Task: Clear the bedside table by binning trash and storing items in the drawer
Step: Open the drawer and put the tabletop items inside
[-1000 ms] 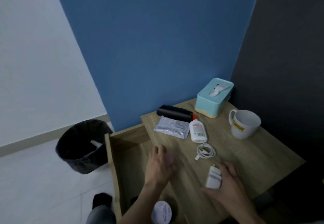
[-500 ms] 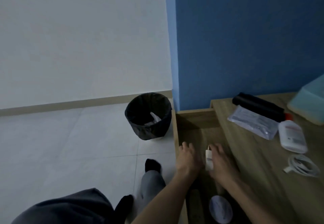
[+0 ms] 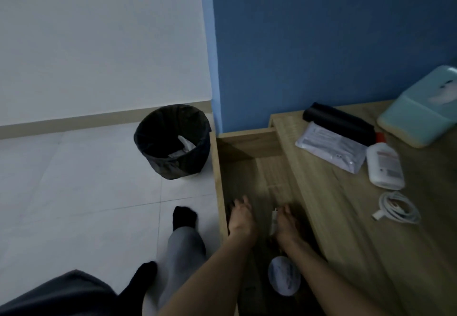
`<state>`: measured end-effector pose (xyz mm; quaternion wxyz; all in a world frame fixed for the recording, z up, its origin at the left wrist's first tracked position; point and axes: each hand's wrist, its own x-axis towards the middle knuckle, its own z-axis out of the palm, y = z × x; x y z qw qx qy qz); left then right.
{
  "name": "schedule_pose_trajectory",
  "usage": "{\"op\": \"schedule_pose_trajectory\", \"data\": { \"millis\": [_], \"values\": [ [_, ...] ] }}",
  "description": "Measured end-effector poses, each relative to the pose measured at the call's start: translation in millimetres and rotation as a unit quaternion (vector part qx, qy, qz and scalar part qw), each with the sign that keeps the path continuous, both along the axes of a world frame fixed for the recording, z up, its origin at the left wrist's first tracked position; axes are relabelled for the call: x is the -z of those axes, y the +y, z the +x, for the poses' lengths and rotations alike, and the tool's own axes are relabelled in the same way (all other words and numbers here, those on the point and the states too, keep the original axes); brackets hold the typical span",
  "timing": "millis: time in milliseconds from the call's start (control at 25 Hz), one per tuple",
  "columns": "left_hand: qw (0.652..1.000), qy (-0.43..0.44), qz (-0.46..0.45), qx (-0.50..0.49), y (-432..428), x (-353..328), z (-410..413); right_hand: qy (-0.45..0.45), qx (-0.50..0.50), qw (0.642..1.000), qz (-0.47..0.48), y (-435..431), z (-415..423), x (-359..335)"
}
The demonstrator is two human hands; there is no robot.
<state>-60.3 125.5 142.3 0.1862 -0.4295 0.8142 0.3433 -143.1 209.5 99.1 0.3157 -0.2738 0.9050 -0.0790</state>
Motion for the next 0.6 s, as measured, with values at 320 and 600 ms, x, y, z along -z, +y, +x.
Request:
{"op": "schedule_pose_trajectory", "data": {
  "millis": [320, 600],
  "values": [
    [1.000, 0.001, 0.002, 0.009, 4.2, -4.1, -7.9, 0.079, 0.014, 0.997, 0.006, 1.4, 8.3, -35.4],
    [0.922, 0.349, -0.169, -0.008, 6.1, -91.8, -74.9, 0.145, 0.067, 0.942, -0.297, 46.4, -5.8, -160.6]
  ]
}}
